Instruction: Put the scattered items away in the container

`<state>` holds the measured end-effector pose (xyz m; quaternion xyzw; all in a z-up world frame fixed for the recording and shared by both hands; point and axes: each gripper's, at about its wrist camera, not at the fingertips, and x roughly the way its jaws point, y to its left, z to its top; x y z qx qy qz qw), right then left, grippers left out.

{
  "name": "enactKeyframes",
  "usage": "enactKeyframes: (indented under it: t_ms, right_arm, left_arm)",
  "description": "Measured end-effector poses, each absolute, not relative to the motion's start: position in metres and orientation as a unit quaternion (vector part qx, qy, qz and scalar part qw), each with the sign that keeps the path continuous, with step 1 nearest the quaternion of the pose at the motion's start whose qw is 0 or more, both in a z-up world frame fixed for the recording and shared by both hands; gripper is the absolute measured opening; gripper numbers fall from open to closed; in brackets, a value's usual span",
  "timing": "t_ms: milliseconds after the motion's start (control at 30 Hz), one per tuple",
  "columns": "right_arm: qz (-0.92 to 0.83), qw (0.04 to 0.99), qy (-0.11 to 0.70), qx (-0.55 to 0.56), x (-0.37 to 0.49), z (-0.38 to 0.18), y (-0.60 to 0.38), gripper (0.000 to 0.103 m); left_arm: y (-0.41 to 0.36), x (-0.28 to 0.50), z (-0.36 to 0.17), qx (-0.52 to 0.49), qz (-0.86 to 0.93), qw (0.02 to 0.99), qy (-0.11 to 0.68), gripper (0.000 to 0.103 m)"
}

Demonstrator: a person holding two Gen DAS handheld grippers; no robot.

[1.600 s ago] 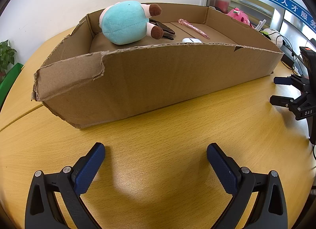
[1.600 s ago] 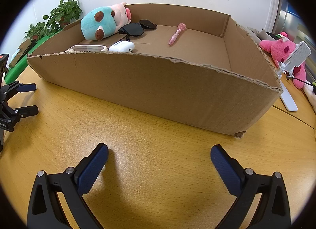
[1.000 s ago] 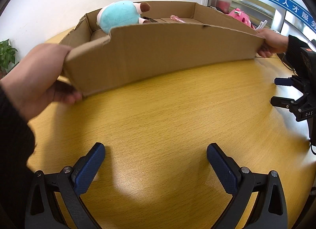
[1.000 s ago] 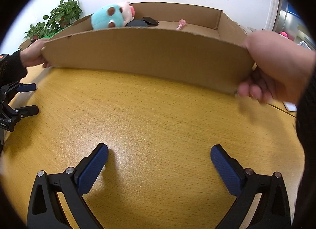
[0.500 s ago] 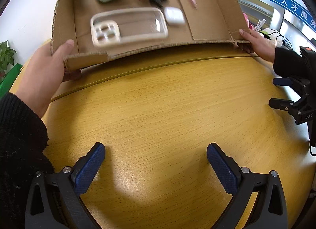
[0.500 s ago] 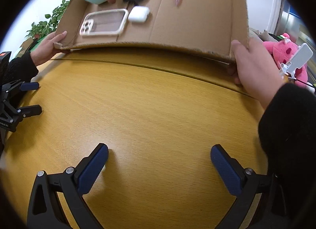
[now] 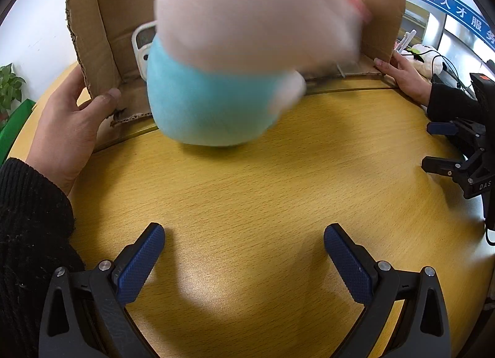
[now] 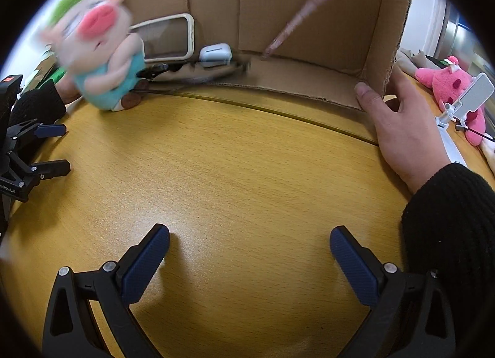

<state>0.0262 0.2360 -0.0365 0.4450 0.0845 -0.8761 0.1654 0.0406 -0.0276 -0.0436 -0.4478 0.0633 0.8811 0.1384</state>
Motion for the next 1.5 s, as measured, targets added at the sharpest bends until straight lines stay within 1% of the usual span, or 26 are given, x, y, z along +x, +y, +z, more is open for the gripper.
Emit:
enactKeyframes:
  t_ms: [1500]
  right_arm:
    - [-0.875, 0.167, 0.086, 0.445, 0.0303, -0.0379, 0.2343, 0.103]
  left_arm:
    - [-0.0267, 0.0421, -0.0438, -0.448, 0.882, 0.136, 0.062, 0.103]
